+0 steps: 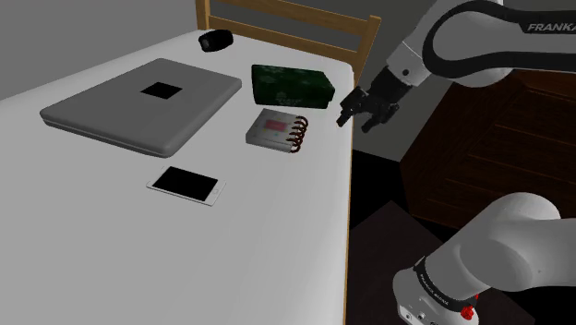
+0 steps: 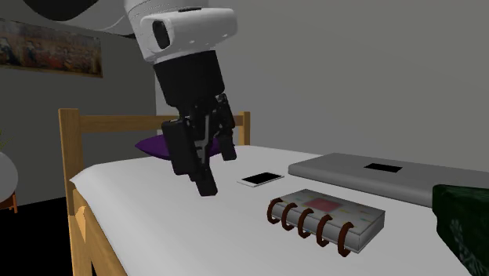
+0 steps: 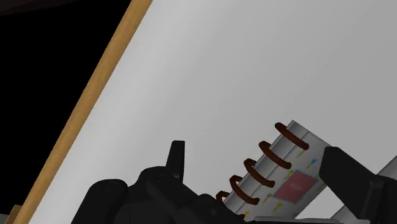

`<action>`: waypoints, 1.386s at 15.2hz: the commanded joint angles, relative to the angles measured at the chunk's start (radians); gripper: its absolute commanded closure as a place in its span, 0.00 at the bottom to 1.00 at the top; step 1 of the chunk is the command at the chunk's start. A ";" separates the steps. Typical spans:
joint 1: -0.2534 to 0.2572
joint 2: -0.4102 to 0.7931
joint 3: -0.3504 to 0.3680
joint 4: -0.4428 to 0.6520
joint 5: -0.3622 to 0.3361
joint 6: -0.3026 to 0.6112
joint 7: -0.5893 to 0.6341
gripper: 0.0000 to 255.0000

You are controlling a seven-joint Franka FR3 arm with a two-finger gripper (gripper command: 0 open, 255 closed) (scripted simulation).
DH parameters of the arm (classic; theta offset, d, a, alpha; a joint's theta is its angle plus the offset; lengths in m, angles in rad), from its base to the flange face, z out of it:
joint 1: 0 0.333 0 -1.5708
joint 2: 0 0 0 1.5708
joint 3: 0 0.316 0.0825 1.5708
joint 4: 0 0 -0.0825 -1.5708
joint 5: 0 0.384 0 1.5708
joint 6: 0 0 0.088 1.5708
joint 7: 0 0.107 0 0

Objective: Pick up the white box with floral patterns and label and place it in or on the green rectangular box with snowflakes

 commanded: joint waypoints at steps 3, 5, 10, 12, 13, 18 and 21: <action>0.028 0.077 0.030 -0.084 0.139 0.302 0.071 0.00; 0.060 0.145 0.036 -0.106 0.223 0.460 0.085 0.00; 0.246 0.359 -0.041 -0.081 0.517 0.835 0.011 0.00; 0.286 0.400 -0.067 -0.065 0.557 0.864 -0.025 0.00; 0.308 0.420 -0.082 -0.055 0.580 0.878 -0.045 0.00; 0.419 0.513 -0.161 -0.002 0.718 0.930 -0.170 0.00; 0.418 0.513 -0.160 -0.002 0.718 0.930 -0.170 0.00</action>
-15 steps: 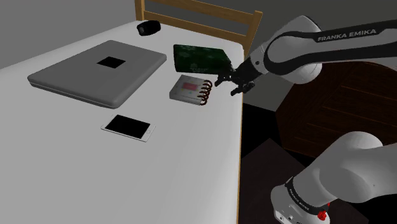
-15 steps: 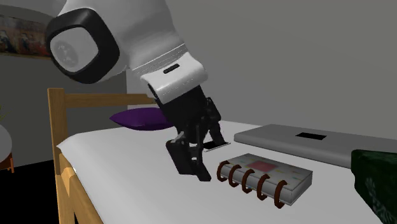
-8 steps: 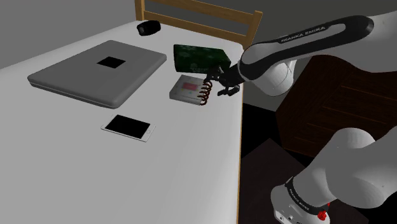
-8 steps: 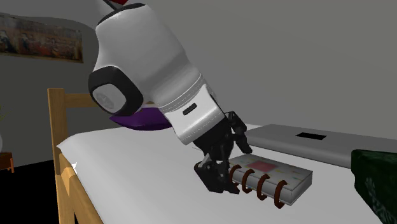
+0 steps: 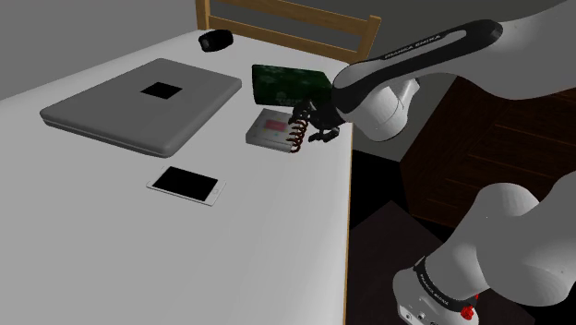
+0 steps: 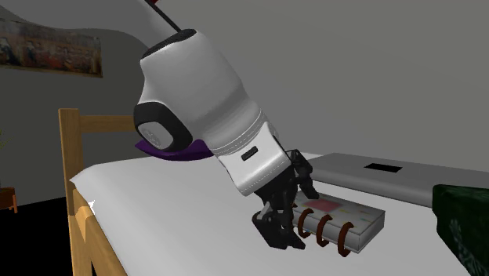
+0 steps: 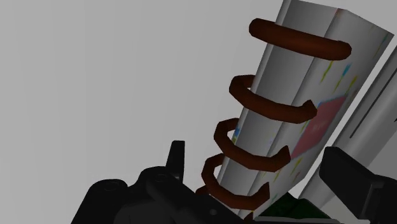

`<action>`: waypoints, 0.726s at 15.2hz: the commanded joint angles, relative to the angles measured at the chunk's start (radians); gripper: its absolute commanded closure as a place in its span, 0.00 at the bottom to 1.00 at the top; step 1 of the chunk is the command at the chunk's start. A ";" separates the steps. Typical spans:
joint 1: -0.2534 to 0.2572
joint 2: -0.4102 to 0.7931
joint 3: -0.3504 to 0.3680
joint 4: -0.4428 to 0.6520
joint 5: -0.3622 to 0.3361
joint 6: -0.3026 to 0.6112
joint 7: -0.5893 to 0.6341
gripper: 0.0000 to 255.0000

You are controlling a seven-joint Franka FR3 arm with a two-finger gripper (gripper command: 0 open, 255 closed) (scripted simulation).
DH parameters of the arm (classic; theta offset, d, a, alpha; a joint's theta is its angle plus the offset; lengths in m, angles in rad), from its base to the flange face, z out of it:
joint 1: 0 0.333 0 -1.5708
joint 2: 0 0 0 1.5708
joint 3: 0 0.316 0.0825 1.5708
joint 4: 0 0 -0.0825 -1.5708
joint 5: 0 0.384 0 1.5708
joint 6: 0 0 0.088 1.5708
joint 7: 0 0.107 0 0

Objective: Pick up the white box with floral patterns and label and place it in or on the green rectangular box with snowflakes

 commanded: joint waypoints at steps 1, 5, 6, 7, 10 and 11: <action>0.003 0.002 -0.001 0.002 0.004 0.001 -0.003 0.00; 0.002 0.002 -0.001 0.002 0.003 0.001 -0.002 1.00; 0.002 0.002 -0.001 0.002 0.003 0.001 -0.002 1.00; 0.002 0.002 -0.001 0.002 0.003 0.001 -0.002 1.00; 0.002 0.002 -0.001 0.002 0.003 0.001 -0.002 1.00; 0.002 0.002 -0.001 0.002 0.003 0.001 -0.002 1.00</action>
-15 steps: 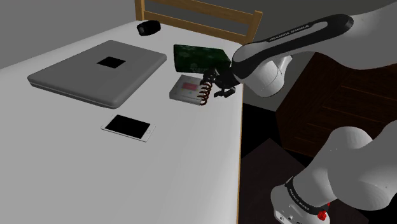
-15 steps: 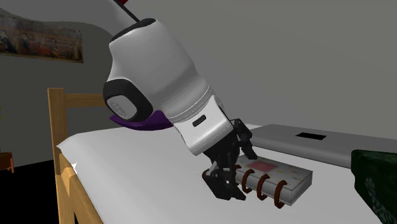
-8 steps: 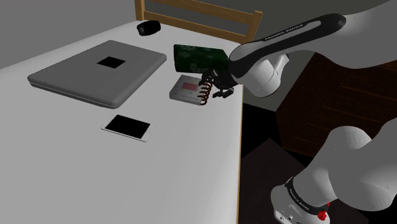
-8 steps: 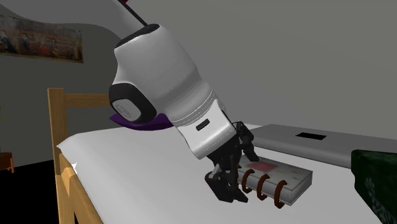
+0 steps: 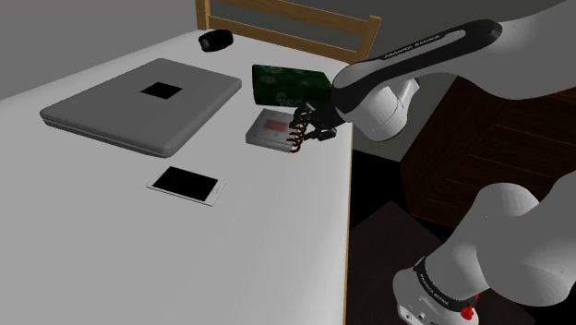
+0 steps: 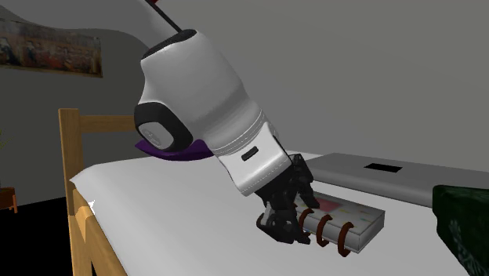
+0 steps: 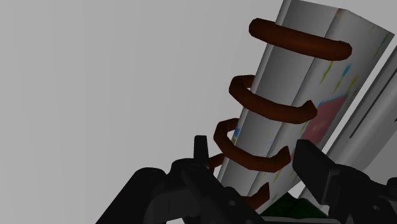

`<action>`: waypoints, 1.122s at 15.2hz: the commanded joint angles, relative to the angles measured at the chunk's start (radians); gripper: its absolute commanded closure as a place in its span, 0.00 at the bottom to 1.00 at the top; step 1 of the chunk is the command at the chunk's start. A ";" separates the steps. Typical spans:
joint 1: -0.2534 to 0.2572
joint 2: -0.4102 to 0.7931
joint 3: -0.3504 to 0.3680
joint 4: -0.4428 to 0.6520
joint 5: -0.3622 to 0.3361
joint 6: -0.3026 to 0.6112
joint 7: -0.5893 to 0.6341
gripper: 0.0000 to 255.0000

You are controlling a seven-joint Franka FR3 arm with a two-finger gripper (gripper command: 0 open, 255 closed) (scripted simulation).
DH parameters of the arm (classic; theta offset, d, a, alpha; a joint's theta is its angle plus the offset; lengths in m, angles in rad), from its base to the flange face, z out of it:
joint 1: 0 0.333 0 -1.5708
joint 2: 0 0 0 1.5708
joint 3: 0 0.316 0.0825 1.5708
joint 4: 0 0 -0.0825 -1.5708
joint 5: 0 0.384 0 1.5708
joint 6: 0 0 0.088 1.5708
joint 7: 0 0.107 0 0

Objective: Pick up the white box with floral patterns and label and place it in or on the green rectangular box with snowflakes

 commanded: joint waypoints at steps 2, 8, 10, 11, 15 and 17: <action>0.000 0.000 0.000 0.000 0.000 0.000 0.000 1.00; -0.126 -0.061 0.093 -0.008 -0.182 -0.066 0.173 1.00; -0.166 -0.084 0.122 -0.004 -0.232 -0.095 0.221 1.00; -0.184 -0.095 0.135 -0.001 -0.254 -0.110 0.243 1.00; -0.242 -0.136 0.174 0.014 -0.328 -0.170 0.314 1.00; -0.266 -0.155 0.189 0.025 -0.357 -0.201 0.343 1.00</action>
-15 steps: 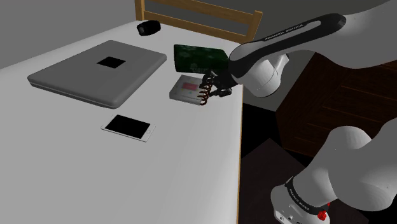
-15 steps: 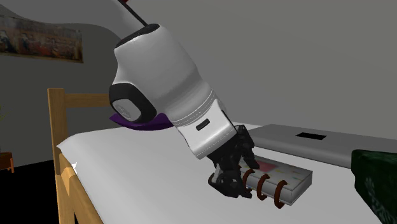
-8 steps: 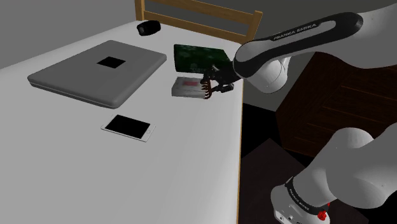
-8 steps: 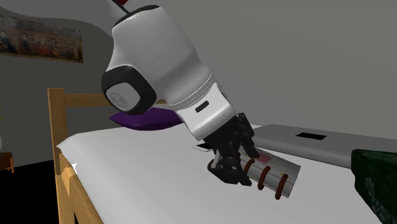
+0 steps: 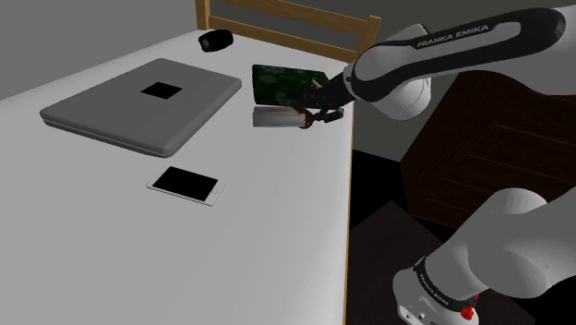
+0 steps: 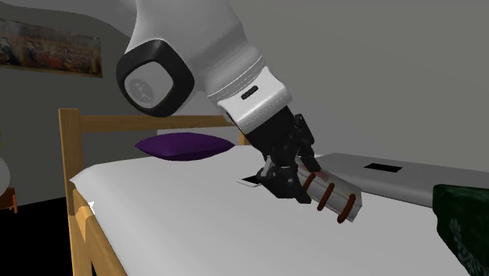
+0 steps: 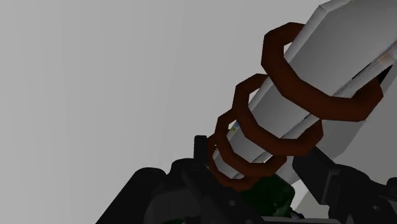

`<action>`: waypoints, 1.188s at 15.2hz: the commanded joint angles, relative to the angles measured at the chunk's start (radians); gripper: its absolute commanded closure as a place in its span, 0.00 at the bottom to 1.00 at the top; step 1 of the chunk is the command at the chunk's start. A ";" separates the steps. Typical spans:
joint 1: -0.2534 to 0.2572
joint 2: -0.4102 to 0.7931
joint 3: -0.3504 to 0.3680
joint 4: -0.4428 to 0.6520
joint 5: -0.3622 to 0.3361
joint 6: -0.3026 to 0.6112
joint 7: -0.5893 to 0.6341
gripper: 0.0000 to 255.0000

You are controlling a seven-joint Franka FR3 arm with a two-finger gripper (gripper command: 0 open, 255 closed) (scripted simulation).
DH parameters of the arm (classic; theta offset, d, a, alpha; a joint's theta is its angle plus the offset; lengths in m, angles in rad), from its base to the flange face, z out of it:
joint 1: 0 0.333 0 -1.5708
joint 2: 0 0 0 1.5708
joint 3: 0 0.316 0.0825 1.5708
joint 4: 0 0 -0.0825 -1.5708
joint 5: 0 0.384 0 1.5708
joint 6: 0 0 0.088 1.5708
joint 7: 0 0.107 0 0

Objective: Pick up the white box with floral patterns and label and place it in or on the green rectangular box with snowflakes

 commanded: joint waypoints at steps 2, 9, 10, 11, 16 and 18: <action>-0.033 -0.026 0.020 0.019 -0.041 -0.045 0.041 1.00; -0.088 -0.077 0.048 0.071 -0.112 -0.149 0.113 1.00; -0.094 -0.083 0.050 0.079 -0.120 -0.163 0.122 1.00; -0.099 -0.089 0.053 0.088 -0.128 -0.177 0.130 1.00; -0.124 -0.113 0.062 0.135 -0.163 -0.248 0.167 1.00; -0.133 -0.121 0.064 0.156 -0.175 -0.276 0.180 1.00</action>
